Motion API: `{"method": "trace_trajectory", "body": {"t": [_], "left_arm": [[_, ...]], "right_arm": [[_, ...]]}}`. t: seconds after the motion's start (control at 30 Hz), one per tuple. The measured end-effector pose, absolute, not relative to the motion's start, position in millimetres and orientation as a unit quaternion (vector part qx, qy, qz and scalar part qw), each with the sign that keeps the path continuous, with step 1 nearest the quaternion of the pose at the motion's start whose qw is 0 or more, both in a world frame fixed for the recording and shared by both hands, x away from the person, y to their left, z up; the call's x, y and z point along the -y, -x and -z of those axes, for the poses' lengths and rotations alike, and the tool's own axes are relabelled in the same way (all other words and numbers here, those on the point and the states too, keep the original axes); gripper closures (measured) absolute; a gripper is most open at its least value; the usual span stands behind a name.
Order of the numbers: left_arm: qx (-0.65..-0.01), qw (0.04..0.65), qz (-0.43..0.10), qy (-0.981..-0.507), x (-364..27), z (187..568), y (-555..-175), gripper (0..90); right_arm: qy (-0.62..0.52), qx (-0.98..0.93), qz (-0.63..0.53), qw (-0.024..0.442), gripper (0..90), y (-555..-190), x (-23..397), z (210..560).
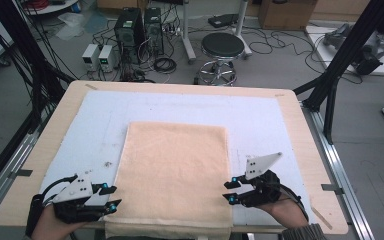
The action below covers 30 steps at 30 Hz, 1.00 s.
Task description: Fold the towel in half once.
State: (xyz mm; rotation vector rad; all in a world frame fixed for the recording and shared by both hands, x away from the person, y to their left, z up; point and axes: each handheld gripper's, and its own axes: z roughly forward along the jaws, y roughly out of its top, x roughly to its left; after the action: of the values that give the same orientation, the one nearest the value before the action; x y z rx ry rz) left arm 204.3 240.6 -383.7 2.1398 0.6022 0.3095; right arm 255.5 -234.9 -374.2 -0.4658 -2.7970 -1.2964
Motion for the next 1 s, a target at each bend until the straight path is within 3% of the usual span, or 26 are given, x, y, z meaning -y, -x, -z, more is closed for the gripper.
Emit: {"method": "trace_trajectory", "body": {"t": [0.33,0.7,1.0], "left_arm": [[-0.277,0.449,-0.160,-0.834,-236,385,-253,40.9],[-0.298,0.456,-0.177,-0.820,-228,372,-318,39.0],[-0.390,0.423,-0.189,-0.796,-241,399,-386,41.7]], "right_arm": [[0.212,0.877,0.430,-0.031,48.8,-313,234,381],[0.253,0.874,0.408,-0.073,41.6,-370,225,372],[0.297,0.875,0.369,-0.104,35.9,-419,220,390]]}}
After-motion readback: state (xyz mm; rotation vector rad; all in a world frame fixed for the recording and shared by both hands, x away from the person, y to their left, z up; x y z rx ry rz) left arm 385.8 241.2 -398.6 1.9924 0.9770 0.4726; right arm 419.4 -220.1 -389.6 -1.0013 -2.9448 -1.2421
